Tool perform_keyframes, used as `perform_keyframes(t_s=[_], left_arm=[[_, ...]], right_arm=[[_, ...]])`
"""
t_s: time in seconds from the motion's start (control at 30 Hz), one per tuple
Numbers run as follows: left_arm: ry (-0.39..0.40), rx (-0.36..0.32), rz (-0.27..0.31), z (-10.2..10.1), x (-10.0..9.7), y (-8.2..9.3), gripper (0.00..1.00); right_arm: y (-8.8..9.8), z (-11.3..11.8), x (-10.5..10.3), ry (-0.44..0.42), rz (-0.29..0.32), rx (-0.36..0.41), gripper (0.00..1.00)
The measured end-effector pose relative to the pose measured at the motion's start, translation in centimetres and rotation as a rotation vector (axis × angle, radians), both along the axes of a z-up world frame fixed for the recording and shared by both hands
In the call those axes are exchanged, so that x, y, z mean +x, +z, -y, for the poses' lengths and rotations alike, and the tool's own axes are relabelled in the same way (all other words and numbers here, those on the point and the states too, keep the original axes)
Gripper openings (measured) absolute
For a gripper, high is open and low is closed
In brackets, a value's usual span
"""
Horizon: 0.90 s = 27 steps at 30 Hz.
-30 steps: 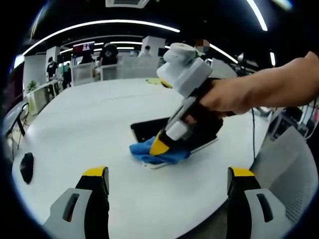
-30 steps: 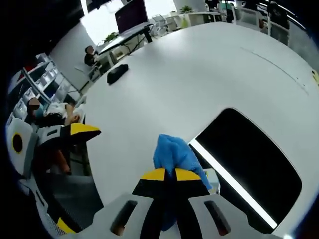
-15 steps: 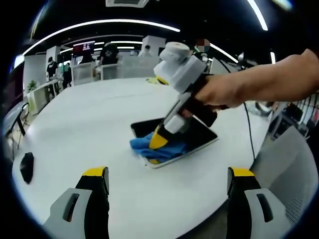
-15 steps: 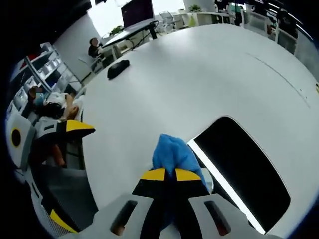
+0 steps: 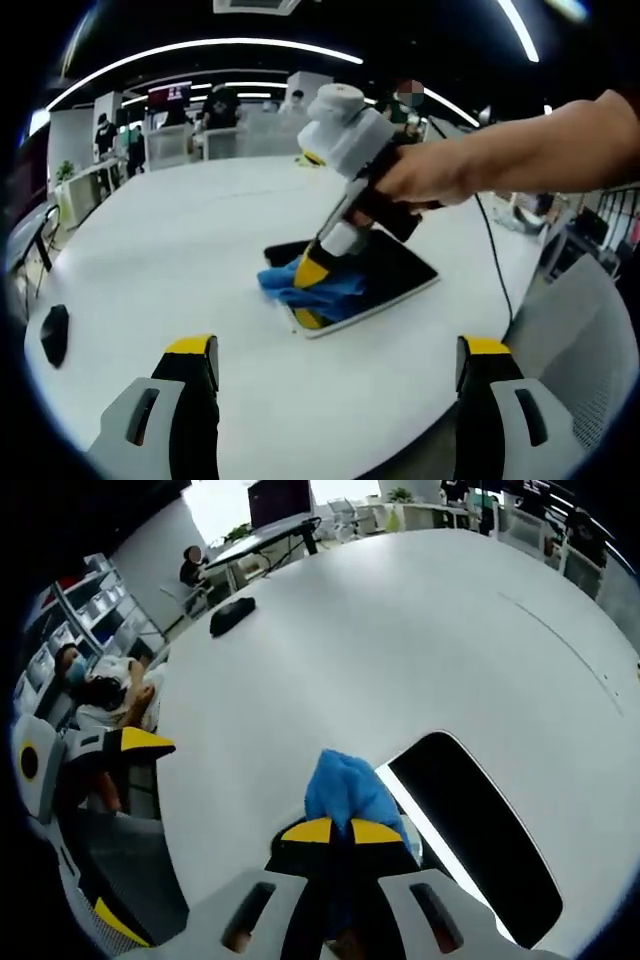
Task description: Wipe the mirror surface with the cleaning cloth until all visible marks leave the cleaned area.
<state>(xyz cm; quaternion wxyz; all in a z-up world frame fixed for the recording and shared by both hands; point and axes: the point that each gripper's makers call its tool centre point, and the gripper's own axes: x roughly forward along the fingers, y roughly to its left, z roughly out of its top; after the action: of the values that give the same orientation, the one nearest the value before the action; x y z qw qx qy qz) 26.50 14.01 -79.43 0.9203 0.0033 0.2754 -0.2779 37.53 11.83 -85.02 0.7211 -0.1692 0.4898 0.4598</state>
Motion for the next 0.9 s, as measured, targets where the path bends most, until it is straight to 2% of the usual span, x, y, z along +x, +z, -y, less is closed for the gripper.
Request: perform_keyframes(t_s=[0.47,0.6,0.73,0.9], left_arm=[[0.000,0.002,-0.005,0.0,-0.1,-0.1,0.99],[0.000,0.002,-0.007,0.0,-0.1,-0.1,0.99],[0.000,0.004,-0.006,0.0,-0.1,-0.1,0.99],[-0.002,0.004,-0.007,0.0,-0.1,-0.1,0.99]], right_arm=[[0.1,0.1,2.3,0.002,0.024,-0.016,0.00],[-0.2,0.0,4.0,0.006,0.023,-0.022,0.00],[-0.3,0.1,4.2,0.013,0.027,-0.038,0.00],[-0.6,-0.2,5.6,0.024,0.034,-0.050,0.00]])
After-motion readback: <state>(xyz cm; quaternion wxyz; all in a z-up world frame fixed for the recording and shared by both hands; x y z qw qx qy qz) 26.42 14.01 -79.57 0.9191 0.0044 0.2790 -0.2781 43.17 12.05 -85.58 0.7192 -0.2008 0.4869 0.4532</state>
